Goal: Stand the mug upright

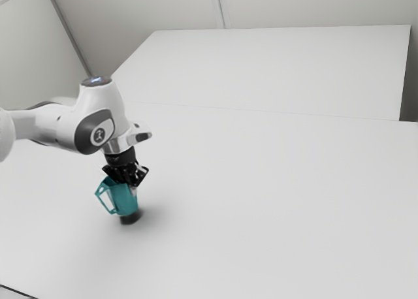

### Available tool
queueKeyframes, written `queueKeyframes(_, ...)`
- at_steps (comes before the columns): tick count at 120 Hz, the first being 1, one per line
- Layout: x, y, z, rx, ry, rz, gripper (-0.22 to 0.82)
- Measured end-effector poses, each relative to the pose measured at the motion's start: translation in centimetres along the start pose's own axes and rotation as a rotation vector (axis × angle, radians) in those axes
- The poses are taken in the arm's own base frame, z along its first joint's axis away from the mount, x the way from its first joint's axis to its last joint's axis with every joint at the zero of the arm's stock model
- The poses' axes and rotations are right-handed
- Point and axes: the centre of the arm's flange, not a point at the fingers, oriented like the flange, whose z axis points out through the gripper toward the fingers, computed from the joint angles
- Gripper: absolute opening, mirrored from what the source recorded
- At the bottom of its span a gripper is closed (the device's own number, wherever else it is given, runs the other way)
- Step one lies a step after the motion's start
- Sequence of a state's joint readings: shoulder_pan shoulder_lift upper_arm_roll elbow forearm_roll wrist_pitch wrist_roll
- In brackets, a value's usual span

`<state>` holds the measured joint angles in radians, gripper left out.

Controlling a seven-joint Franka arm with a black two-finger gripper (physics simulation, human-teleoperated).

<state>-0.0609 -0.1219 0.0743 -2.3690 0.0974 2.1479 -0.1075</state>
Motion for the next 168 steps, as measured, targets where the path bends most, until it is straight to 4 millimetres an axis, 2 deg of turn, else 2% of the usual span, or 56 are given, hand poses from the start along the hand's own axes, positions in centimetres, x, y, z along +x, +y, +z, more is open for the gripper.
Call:
queueKeyframes(28, 1.2, 0.2, 0.0, 0.035, 0.096, -0.05, -0.18)
queueKeyframes(68, 2.3, 1.1, 1.4, 0.036, 0.132, -0.103, -0.17)
queueKeyframes(75, 2.4, 1.2, 1.4, 0.033, 0.137, -0.111, -0.11)
queueKeyframes(88, 2.4, 1.6, 1.3, 0.029, 0.144, -0.118, 0.08)
queueKeyframes(100, 2.5, 1.8, 0.9, 0.022, 0.154, -0.129, 0.2)
queueKeyframes(115, 3.0, 1.9, -1.0, 0.014, 0.183, -0.142, 0.33)
queueKeyframes(132, 4.5, 2.7, -5.7, 0.008, 0.199, -0.149, 0.45)
queueKeyframes(147, 5.6, 3.0, -9.4, -0.014, 0.171, -0.171, 0.51)
queueKeyframes(168, 6.5, 1.8, -13.2, -0.042, 0.107, -0.189, 0.55)
